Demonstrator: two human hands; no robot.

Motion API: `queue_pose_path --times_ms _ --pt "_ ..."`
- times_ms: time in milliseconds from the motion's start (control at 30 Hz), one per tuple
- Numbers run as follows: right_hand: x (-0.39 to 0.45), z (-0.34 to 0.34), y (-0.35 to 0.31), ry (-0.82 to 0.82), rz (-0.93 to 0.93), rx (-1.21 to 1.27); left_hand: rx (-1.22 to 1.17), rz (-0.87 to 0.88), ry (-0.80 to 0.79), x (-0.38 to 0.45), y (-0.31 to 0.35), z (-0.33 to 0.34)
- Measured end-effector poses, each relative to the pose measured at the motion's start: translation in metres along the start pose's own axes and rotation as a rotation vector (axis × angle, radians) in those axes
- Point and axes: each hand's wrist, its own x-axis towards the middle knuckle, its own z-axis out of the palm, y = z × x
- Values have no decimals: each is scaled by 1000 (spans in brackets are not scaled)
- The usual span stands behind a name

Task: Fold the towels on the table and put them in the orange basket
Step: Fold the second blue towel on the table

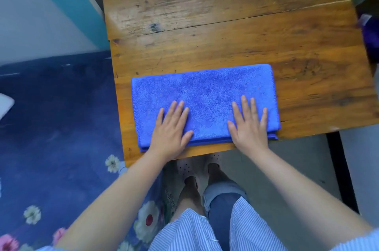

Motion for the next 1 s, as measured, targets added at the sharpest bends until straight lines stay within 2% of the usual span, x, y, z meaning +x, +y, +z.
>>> queue_pose_path --times_ms 100,233,400,500,600,700,767,900,1000 --pt "-20 9 16 -2 0 -69 0 -12 -65 -18 2 12" --pt "-30 0 35 -83 58 10 -25 -29 -123 -18 -1 7" --pt "-24 -30 50 28 448 308 27 61 5 -13 2 1" --pt "-4 -43 48 31 580 436 47 54 48 11 15 -12" --pt "7 -44 36 -66 654 493 -40 -39 -37 36 35 -30" --pt "13 -45 36 -100 744 583 -16 -108 -99 54 42 -28" --pt "18 -46 41 -110 777 660 -14 -119 -116 56 43 -24" --pt "30 -46 47 -130 830 1013 -18 -148 -135 56 41 -19" --pt "37 -51 51 -134 772 1072 -24 -184 -143 57 45 -18"
